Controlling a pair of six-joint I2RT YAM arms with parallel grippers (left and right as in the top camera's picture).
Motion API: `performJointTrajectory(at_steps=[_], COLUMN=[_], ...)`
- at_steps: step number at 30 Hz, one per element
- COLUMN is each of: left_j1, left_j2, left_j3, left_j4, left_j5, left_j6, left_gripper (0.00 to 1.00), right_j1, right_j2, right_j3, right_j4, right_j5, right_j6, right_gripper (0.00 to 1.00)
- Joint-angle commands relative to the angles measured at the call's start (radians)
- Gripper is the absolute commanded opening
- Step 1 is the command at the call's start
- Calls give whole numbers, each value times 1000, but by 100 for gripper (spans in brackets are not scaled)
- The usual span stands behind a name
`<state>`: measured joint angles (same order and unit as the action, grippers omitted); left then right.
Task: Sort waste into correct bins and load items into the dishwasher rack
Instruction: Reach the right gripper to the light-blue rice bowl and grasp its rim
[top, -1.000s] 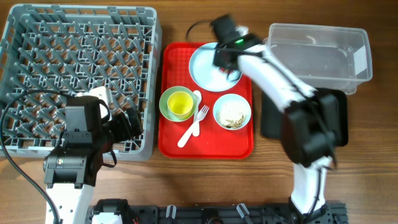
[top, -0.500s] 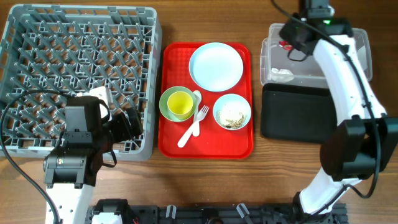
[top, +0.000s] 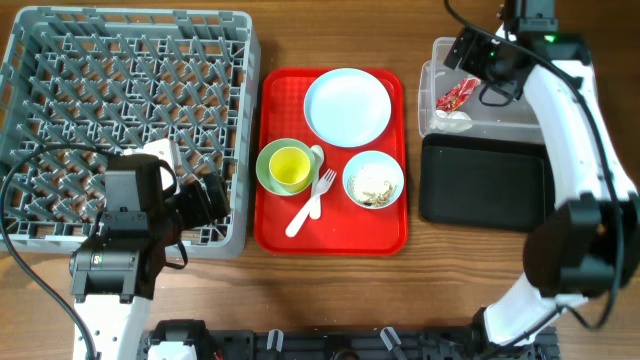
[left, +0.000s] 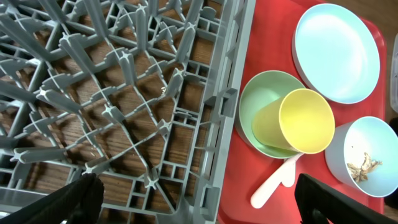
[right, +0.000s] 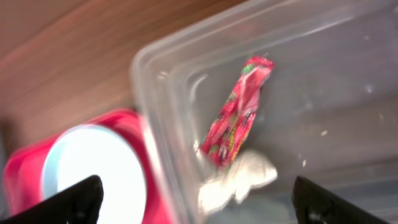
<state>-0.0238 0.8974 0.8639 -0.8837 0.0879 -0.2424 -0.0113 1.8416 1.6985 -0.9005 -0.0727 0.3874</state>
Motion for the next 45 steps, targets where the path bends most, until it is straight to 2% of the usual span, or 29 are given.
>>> performJointTrajectory(at_steps=[1, 6, 13, 17, 20, 24, 30, 34, 35, 36, 42, 45], left_j1=[6, 6, 6, 6, 6, 6, 6, 6, 6, 6, 6, 6], left_j2=[-5, -5, -5, -5, -5, -5, -5, -5, -5, -5, -5, -5], left_j3=[20, 20, 20, 20, 20, 20, 20, 20, 20, 20, 20, 20], left_j4=[0, 0, 0, -1, -1, 0, -1, 0, 0, 0, 0, -1], left_j5=[12, 12, 12, 12, 12, 12, 12, 12, 12, 12, 12, 12], left_j6=[-5, -5, -5, -4, -5, -4, -4, -4, -4, -4, -5, -5], left_gripper=[100, 100, 100, 100, 100, 100, 100, 100, 100, 100, 100, 100], right_j1=[9, 74, 261, 401, 485, 583, 668, 673, 673, 673, 673, 673], right_j2=[-180, -264, -282, -282, -282, -306, -426, -515, -520, -518, -446, -372], right_j3=[-3, -3, -6, -6, -9, -63, -317, -503, -541, -571, -677, -680], right_j4=[-72, -225, -337, -365, -399, -378, -233, -51, -7, 33, 260, 306], right_j5=[-109, -109, -79, -64, 41, 80, 71, -58, -63, -63, -48, -48], right_j6=[-164, -190, -195, -164, -68, -25, 0, -117, -131, -138, -152, -149], right_gripper=[98, 96, 90, 85, 84, 85, 86, 94, 99, 100, 87, 82])
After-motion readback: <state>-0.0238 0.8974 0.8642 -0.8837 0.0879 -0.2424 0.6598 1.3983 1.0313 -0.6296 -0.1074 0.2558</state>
